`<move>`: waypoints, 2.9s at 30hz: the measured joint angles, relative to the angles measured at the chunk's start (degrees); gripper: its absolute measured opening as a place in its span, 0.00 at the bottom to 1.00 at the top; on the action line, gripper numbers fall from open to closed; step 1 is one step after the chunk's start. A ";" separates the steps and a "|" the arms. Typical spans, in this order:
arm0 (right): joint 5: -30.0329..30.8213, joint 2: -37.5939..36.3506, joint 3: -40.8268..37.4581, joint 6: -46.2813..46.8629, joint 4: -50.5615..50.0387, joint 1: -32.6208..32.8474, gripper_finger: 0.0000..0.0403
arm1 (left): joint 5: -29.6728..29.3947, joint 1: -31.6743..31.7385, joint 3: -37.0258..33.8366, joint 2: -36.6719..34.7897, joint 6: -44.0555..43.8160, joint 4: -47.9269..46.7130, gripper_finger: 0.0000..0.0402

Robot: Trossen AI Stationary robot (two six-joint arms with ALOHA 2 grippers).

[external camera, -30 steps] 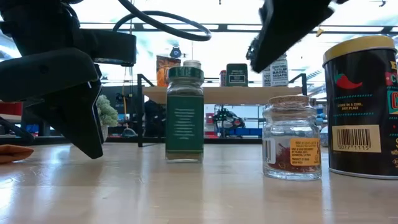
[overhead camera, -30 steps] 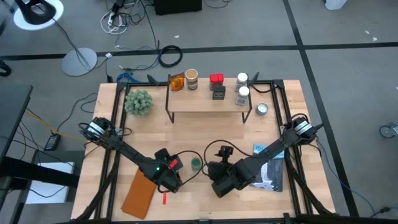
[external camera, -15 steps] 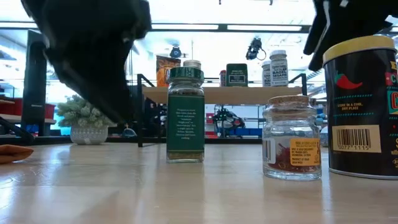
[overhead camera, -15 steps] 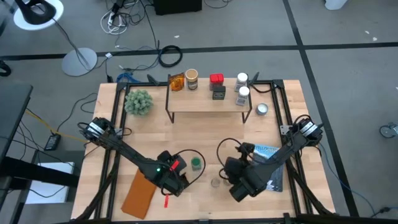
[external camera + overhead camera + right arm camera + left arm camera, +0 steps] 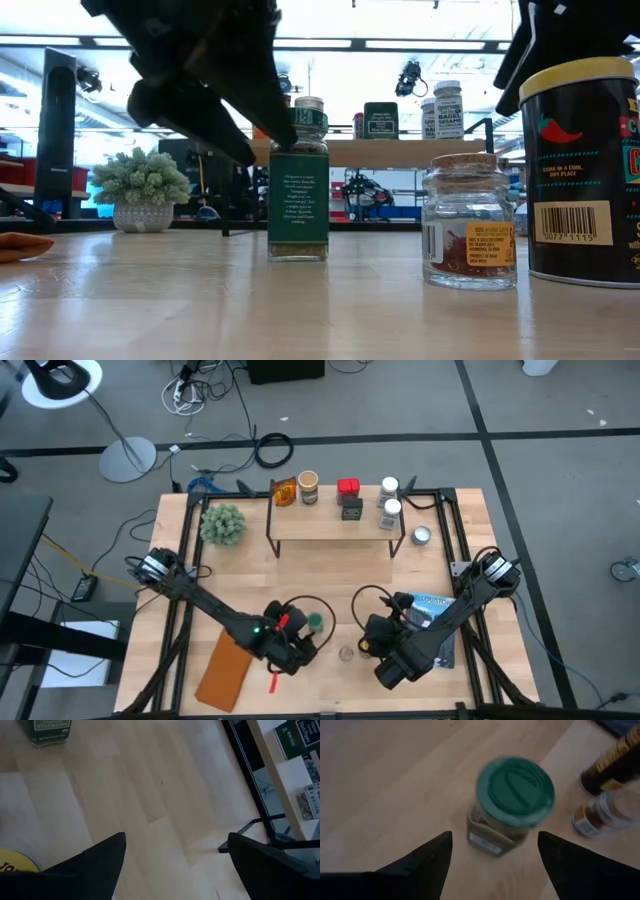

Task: Shelf spices
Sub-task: Put the green seasoning bottle on the shelf

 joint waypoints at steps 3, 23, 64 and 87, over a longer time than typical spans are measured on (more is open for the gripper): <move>-0.36 0.00 0.00 0.09 0.00 0.00 0.86 | -0.04 0.94 0.00 0.09 0.79 -0.33 0.74; -0.74 0.04 0.00 0.13 0.07 0.00 0.86 | 3.19 2.22 -0.05 0.17 -9.45 -19.33 0.74; -1.38 0.09 0.02 -0.52 0.20 0.15 0.86 | 11.19 7.85 26.11 1.95 -1.08 -36.21 0.69; -1.40 0.09 0.02 -0.50 0.25 0.15 0.86 | 24.75 18.40 26.51 1.95 12.35 -32.36 0.69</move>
